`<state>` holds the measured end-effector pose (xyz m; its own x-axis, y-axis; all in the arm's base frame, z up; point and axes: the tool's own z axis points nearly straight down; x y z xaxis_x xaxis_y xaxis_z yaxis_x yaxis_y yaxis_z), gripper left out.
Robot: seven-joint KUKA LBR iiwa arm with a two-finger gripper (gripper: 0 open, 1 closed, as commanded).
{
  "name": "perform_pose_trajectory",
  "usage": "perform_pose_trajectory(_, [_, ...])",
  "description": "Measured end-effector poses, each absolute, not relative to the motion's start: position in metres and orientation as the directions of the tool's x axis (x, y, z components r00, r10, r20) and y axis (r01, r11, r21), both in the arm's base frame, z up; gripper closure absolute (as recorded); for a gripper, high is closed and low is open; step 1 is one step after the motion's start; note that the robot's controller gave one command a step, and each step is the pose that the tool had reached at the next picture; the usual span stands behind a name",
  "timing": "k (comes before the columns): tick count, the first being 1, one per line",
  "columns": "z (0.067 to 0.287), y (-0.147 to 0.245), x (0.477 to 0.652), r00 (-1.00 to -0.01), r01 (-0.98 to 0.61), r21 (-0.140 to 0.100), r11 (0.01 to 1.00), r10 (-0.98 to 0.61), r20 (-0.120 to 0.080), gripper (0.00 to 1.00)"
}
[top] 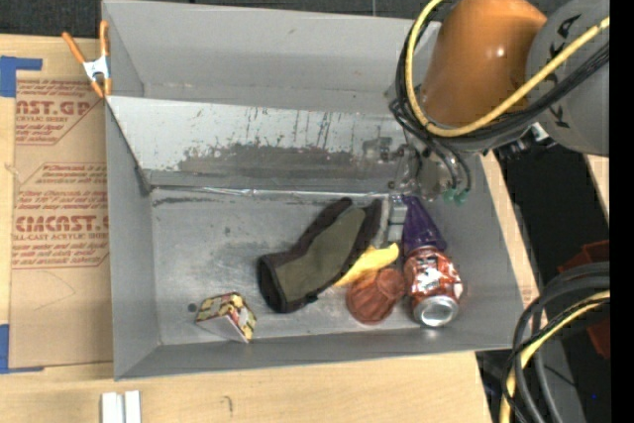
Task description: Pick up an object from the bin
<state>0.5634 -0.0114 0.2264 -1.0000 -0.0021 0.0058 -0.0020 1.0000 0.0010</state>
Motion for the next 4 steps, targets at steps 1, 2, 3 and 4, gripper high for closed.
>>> perform_pose_trajectory(1, [0.231,-0.011,0.565,-1.0,-0.002,0.001,1.0,-0.002,-0.003,0.0])
perform_pose_trajectory(2, [0.19,-0.025,0.572,-0.997,-0.073,-0.001,0.997,-0.073,-0.008,0.0])
perform_pose_trajectory(3, [0.13,-0.027,0.566,-0.986,-0.168,-0.001,0.986,-0.168,-0.005,0.0])
perform_pose_trajectory(4, [0.097,-0.007,0.563,-0.992,-0.13,0.002,0.992,-0.13,0.0,1.0])
